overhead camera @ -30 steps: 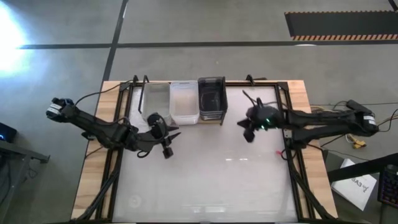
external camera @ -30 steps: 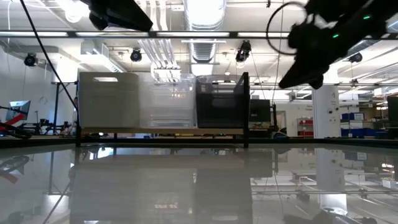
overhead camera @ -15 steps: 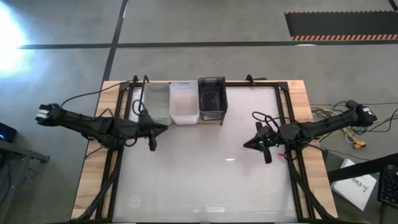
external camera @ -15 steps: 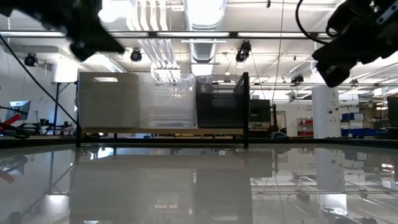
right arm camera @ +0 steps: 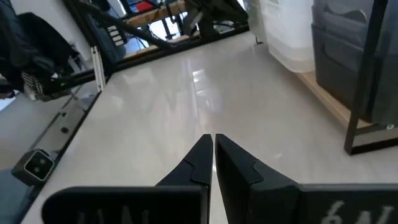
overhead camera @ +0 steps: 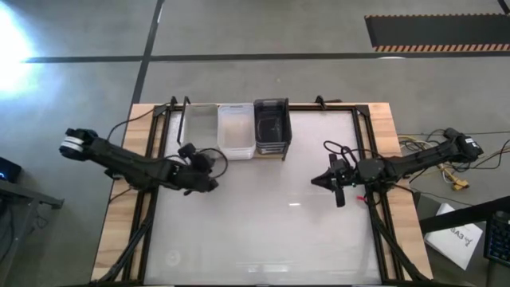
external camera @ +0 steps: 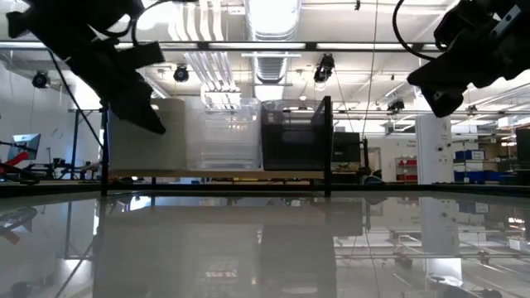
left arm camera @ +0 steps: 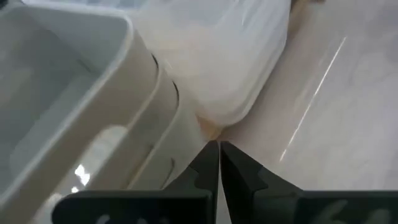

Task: Stack baskets on shelf by color
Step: Return to Home Position

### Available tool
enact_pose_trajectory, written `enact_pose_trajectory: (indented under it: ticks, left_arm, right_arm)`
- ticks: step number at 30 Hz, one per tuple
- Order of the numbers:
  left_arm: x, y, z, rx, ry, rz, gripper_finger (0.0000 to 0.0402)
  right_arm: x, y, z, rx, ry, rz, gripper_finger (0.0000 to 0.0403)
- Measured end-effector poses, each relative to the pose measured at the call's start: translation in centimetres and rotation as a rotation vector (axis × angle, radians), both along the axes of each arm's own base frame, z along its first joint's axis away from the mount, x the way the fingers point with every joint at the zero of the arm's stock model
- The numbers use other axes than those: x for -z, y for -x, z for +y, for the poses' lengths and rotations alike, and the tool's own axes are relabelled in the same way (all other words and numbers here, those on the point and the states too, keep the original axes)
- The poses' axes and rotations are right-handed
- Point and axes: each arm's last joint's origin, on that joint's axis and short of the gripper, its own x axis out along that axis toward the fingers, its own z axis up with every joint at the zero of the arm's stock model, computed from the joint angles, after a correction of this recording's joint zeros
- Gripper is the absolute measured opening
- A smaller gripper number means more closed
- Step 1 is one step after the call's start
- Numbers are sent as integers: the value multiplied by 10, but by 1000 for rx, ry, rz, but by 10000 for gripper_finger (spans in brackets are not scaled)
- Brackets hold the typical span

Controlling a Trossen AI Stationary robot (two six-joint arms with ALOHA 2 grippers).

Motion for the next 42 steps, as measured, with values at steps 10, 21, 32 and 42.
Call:
enact_pose_trajectory:
  ticks: [10,21,32,42]
  left_arm:
    - [-36,-17,-23,147,77,-45,0]
    - [-62,54,-9,283,195,-449,0]
    - [-25,100,8,410,199,-781,0]
    - [5,109,14,480,133,-813,0]
  right_arm:
    - [-9,-1,2,-71,73,5,12]
    - [0,23,-11,-83,112,-132,12]
    - [14,42,-14,-67,96,-298,12]
    - [11,47,-14,-68,137,-345,12]
